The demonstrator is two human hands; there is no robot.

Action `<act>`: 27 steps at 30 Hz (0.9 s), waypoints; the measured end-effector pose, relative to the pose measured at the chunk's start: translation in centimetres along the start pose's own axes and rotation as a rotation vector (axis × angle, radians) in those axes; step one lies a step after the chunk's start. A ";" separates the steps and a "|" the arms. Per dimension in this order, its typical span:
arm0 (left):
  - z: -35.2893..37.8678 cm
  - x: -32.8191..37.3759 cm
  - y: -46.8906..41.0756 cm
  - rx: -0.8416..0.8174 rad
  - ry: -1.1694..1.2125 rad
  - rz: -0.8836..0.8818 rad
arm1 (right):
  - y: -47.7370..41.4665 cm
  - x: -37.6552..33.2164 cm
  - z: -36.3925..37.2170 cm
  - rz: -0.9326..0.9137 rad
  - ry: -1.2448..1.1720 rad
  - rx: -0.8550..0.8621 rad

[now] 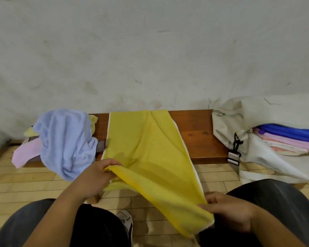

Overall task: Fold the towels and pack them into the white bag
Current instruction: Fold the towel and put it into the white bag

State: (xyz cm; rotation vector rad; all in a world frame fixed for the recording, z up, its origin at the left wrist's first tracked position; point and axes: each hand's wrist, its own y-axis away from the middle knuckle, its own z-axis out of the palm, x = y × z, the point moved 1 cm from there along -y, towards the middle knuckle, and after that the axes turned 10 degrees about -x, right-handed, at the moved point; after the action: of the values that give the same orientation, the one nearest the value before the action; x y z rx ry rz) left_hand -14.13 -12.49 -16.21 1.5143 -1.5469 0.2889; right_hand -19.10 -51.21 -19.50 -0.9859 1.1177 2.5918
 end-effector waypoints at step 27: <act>3.3 -0.4 -0.9 -0.107 -0.236 -0.094 | -14.7 -12.3 0.0 -0.128 1.524 0.595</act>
State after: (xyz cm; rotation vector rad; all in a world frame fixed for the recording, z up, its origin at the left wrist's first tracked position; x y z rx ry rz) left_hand -14.84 -14.83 -18.69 1.5744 -1.6389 -0.0280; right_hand -4.11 -39.36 -20.50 -2.6643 1.6928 0.8610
